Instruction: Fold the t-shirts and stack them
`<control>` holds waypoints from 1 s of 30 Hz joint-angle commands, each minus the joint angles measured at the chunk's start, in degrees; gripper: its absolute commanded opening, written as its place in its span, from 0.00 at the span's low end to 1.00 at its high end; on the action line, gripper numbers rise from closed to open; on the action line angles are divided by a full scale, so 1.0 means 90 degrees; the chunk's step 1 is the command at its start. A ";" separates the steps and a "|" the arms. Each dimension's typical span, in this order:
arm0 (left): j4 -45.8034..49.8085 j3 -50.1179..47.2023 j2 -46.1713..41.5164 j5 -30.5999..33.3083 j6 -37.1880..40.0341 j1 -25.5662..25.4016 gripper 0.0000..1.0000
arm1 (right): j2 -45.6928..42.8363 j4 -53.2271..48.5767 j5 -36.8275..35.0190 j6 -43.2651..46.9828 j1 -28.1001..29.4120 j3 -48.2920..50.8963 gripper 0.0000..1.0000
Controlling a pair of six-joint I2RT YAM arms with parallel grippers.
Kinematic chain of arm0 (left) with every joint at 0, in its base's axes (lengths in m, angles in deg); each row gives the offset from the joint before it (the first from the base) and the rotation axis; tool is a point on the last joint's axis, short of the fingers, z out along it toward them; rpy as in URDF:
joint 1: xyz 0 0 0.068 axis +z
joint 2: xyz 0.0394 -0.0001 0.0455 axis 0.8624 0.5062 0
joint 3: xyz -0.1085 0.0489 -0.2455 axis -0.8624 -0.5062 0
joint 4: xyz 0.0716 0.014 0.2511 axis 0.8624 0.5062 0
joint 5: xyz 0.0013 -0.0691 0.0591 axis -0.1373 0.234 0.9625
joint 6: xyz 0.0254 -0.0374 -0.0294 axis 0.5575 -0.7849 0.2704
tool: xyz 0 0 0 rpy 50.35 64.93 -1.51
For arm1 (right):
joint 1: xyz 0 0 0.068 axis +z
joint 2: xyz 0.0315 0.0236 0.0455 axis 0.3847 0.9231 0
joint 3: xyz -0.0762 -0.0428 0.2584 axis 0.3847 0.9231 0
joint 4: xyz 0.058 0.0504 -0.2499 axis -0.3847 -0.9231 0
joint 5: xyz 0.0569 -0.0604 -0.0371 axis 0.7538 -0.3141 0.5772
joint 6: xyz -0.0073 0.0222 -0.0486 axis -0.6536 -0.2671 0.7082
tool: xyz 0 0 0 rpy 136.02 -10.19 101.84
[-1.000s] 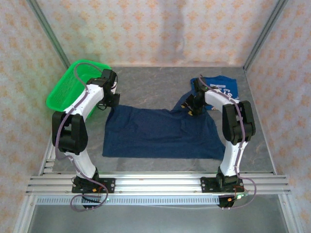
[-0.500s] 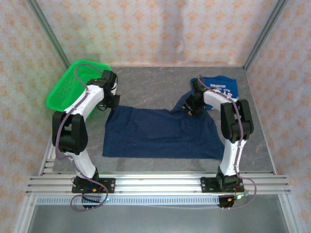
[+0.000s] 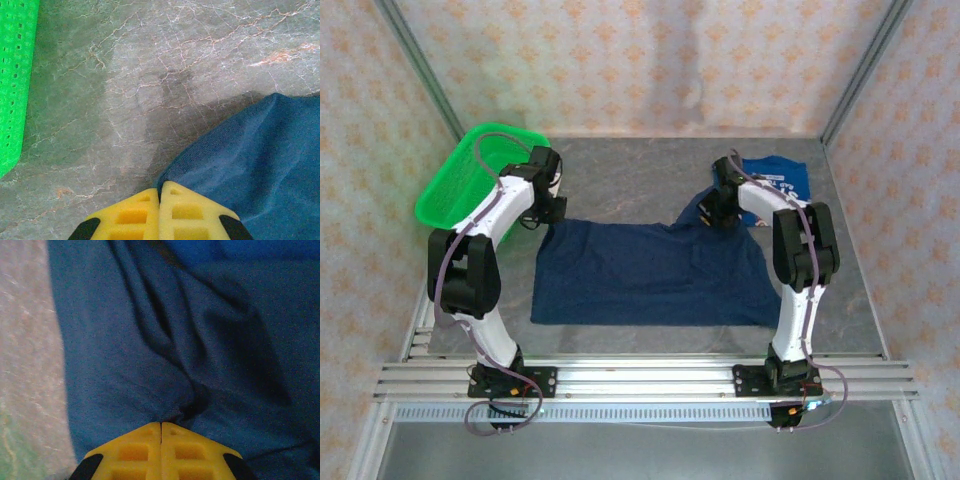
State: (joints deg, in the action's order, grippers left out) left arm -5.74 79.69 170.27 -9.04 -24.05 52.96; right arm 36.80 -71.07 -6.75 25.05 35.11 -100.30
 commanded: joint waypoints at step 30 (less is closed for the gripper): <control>-0.0204 -0.0387 -0.0068 -0.0299 -0.0173 0.0024 0.00 | 0.2004 0.0375 0.1764 -0.0790 0.1091 -0.3552 0.20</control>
State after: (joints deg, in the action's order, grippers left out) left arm -6.92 77.18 170.25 -11.03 -24.71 52.96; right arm 52.71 -67.18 4.74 18.60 43.94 -127.88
